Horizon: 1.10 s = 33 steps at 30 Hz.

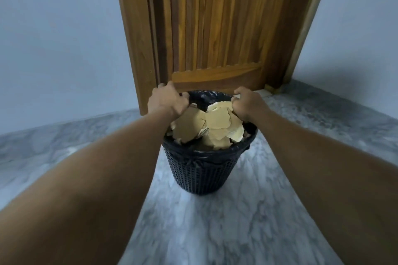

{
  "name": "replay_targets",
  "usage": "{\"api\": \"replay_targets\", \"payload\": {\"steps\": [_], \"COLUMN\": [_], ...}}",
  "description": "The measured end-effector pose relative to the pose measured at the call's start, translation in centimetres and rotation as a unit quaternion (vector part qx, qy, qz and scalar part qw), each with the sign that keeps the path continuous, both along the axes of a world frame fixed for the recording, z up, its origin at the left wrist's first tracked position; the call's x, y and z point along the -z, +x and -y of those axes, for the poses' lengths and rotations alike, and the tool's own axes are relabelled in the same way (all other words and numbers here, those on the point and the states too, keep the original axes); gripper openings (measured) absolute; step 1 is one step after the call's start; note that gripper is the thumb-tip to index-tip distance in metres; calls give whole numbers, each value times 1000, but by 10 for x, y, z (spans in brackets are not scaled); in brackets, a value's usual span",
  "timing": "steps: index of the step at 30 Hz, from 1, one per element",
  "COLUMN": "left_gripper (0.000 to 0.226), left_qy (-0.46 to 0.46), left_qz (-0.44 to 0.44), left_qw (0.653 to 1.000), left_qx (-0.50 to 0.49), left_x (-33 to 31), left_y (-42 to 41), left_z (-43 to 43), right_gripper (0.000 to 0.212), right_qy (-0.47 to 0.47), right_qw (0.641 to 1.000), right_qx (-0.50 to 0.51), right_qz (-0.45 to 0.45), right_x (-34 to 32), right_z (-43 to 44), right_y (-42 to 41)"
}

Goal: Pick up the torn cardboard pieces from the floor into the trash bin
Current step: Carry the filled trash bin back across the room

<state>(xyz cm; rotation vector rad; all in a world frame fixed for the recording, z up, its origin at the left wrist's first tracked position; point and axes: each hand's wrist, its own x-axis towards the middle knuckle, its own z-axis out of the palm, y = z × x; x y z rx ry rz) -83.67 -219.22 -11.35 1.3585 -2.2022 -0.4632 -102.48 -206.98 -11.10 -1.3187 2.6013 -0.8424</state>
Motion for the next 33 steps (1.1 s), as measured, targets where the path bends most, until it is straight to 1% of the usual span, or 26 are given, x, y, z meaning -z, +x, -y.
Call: {"api": "replay_targets", "payload": {"steps": [1, 2, 4, 5, 7, 8, 9, 11, 12, 14, 16, 19, 21, 22, 23, 25, 27, 29, 33], "left_gripper": [52, 52, 55, 55, 55, 58, 62, 70, 71, 69, 67, 68, 61, 58, 60, 66, 68, 65, 54], "left_qy": [-14, -8, 59, 102, 184, 221, 262, 323, 336, 345, 348, 358, 358, 360, 368, 386, 404, 420, 444], "left_qz": [16, 31, 35, 13, -82, -144, -203, -304, -333, -353, -354, -346, -344, -349, -351, -345, -338, -328, -287], "left_qw": [1000, 999, 997, 995, 979, 965, 944, 896, 881, 870, 868, 867, 868, 865, 861, 854, 848, 844, 841], "left_qx": [-21, -30, -29, -16, 10, 10, 5, -9, -13, -14, -14, -6, 2, 9, 18, 44, 64, 66, 114], "left_x": [2, 6, 16, 23, 39, 46, 53, 62, 63, 65, 64, 52, 31, 18, 4, -31, -75, -126, -233], "left_y": [7, 13, 23, 26, 31, 32, 33, 34, 33, 27, 21, 5, -11, -19, -29, -50, -74, -105, -170], "left_z": [2, 7, 11, 12, 12, 14, 18, 26, 28, 34, 38, 48, 49, 48, 46, 34, 19, 4, -34], "right_gripper": [43, 46, 51, 54, 54, 49, 43, 36, 36, 35, 37, 44, 44, 39, 33, 32, 34, 33, 41], "right_qy": [-5, -3, 25, 36, 34, 20, -3, -65, -92, -119, -130, -150, -163, -169, -182, -200, -217, -227, -238], "right_qw": [1000, 1000, 998, 997, 992, 986, 973, 929, 914, 908, 903, 898, 899, 898, 898, 892, 886, 887, 879], "right_qx": [13, 25, 48, 55, 56, 54, 57, 65, 61, 41, 33, 40, 57, 63, 67, 80, 112, 140, 210], "right_qz": [-8, -8, 11, 34, 106, 157, 223, 358, 389, 399, 409, 411, 403, 401, 396, 397, 394, 376, 355], "right_x": [3, 7, 18, 23, 35, 39, 44, 50, 52, 55, 56, 50, 33, 20, 4, -36, -84, -136, -239], "right_z": [-3, -7, -14, -19, -27, -30, -32, -32, -30, -25, -22, -21, -26, -29, -34, -47, -63, -87, -156], "right_y": [-7, -11, -17, -19, -22, -21, -20, -19, -20, -24, -30, -44, -55, -62, -69, -89, -109, -128, -162]}}
